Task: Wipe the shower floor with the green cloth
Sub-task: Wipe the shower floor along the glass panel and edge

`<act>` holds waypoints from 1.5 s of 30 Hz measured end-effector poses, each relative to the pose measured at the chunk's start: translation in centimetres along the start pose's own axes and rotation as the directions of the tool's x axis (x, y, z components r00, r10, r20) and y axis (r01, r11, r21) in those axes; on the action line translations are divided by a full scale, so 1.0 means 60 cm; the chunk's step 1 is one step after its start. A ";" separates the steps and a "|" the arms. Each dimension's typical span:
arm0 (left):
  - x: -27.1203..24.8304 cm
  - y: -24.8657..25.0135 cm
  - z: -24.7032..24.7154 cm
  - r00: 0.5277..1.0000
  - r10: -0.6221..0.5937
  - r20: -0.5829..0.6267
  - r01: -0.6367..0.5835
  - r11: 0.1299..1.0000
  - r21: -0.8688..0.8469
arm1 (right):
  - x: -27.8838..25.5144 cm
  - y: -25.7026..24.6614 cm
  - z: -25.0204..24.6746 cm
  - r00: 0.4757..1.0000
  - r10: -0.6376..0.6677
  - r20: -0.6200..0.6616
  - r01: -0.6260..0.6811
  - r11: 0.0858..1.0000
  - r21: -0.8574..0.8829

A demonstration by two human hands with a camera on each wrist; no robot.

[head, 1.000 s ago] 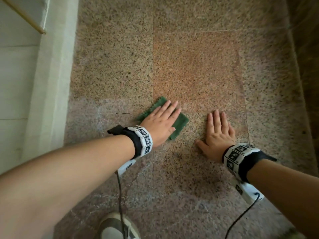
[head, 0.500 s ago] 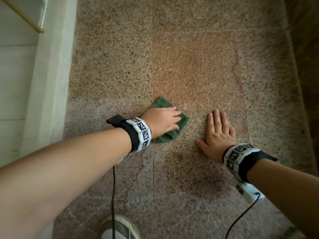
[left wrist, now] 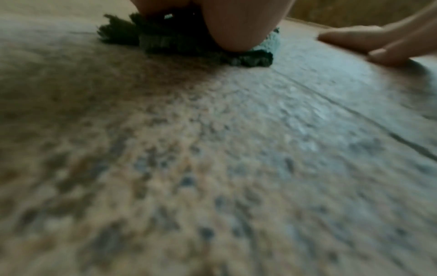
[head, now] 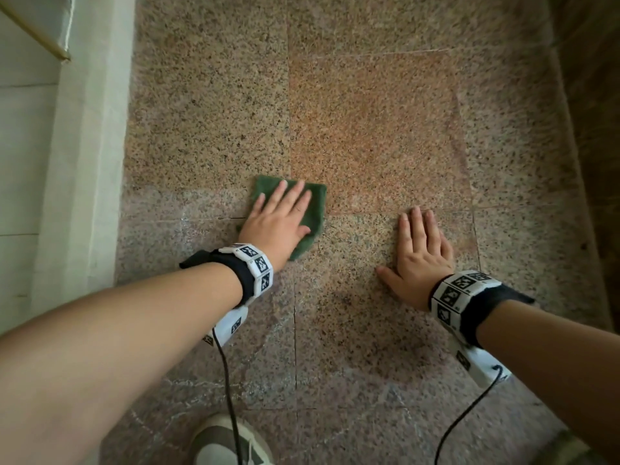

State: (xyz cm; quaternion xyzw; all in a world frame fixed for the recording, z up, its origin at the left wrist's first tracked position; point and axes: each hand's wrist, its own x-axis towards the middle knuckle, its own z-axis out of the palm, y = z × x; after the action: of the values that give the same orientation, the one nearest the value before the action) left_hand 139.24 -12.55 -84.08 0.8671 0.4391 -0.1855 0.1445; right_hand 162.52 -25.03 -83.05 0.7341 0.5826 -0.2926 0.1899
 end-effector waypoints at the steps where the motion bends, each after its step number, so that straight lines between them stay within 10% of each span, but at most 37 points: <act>1: 0.000 -0.003 0.003 0.999 -0.044 -0.023 0.043 0.999 -0.002 | 0.001 0.000 0.000 1.000 -0.001 0.000 0.001 1.000 0.001; 7: 0.008 0.017 -0.003 0.999 -0.018 0.039 0.016 0.998 0.059 | 0.000 0.001 0.001 1.000 -0.005 0.002 0.005 1.000 0.017; 14: 0.006 0.139 0.001 0.874 0.429 0.228 -0.473 0.858 0.199 | 0.003 0.002 0.002 1.000 0.006 0.006 -0.006 0.999 0.047; 21: 0.005 -0.032 0.002 0.999 -0.036 0.026 0.034 0.998 0.047 | 0.006 0.005 0.010 1.000 0.017 0.005 -0.017 1.000 -0.010; 28: -0.131 -0.198 0.063 0.813 -0.582 0.018 0.576 0.800 -0.166 | 0.007 -0.005 0.011 0.997 0.075 -0.030 -0.076 0.996 -0.038; 31: -0.136 -0.193 0.055 0.833 -0.550 0.062 0.552 0.819 -0.154 | 0.006 -0.037 0.017 0.993 0.092 -0.073 -0.092 0.996 -0.005; 35: -0.117 -0.073 0.048 0.987 -0.088 0.131 0.094 0.995 -0.037 | 0.023 -0.133 0.013 0.996 0.070 -0.052 -0.068 0.997 0.038; 39: -0.109 -0.021 0.062 0.984 0.130 0.123 -0.136 0.990 0.047 | 0.033 -0.154 0.017 0.992 0.125 -0.021 -0.124 0.990 0.065; 45: -0.049 -0.191 0.021 0.963 -0.267 0.035 0.269 0.960 -0.079 | 0.027 -0.157 0.016 0.993 0.113 -0.033 -0.111 0.992 0.062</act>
State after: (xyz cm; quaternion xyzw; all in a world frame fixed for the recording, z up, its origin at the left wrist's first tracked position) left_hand 128.05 -8.55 -84.87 0.7907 0.5579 -0.1952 0.1593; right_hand 153.45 -22.06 -84.28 0.7762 0.5349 -0.2853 0.1732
